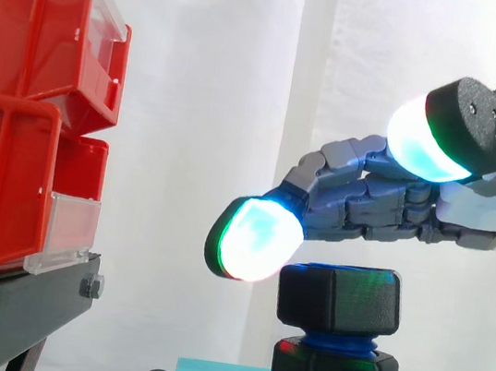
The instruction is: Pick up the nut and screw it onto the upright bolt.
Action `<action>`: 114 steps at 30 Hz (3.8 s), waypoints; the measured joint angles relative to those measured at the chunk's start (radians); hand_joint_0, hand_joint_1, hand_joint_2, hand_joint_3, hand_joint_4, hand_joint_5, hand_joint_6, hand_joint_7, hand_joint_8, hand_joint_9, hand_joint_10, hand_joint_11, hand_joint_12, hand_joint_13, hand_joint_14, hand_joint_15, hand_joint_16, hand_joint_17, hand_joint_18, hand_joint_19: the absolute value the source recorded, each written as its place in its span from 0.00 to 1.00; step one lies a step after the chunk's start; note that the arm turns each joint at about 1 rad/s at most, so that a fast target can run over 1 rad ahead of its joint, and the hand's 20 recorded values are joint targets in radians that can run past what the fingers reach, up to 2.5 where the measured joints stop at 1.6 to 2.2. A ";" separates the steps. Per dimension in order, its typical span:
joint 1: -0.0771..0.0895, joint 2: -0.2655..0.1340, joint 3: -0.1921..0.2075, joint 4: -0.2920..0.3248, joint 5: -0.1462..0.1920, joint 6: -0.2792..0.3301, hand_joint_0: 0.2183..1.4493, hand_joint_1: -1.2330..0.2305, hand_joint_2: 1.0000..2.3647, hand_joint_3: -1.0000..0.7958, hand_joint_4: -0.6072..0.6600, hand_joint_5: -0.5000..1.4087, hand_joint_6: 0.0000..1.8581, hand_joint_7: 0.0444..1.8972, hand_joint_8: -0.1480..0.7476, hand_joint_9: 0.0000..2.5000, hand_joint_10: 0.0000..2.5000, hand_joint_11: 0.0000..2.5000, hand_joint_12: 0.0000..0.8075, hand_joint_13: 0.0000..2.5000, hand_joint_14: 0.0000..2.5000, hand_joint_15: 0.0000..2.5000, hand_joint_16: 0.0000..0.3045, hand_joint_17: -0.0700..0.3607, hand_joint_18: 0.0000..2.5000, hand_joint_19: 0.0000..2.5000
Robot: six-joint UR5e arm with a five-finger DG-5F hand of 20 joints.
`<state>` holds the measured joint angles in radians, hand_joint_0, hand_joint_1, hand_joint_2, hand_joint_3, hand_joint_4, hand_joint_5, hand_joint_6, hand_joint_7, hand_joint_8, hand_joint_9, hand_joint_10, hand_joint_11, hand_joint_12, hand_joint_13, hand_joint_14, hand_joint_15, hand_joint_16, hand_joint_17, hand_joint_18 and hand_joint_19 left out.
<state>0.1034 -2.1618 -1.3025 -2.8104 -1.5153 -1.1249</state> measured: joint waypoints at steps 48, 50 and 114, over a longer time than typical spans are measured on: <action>-0.051 0.004 0.042 -0.084 -0.038 -0.010 0.22 0.64 0.00 0.28 0.55 0.32 0.27 0.74 0.28 0.65 0.00 0.00 0.25 0.47 0.00 0.04 0.11 0.33 0.43 0.19; -0.056 0.005 0.052 -0.103 -0.044 -0.010 0.22 0.64 0.00 0.28 0.54 0.33 0.27 0.74 0.28 0.68 0.00 0.00 0.24 0.50 0.00 0.05 0.10 0.32 0.46 0.21; -0.067 -0.008 0.046 0.005 -0.133 -0.011 0.18 0.64 0.00 0.28 0.61 0.19 0.27 0.38 0.44 0.27 0.00 0.00 0.46 0.15 0.00 0.00 0.19 0.46 0.06 0.08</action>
<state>0.0361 -2.1703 -1.2566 -2.8049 -1.6482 -1.1357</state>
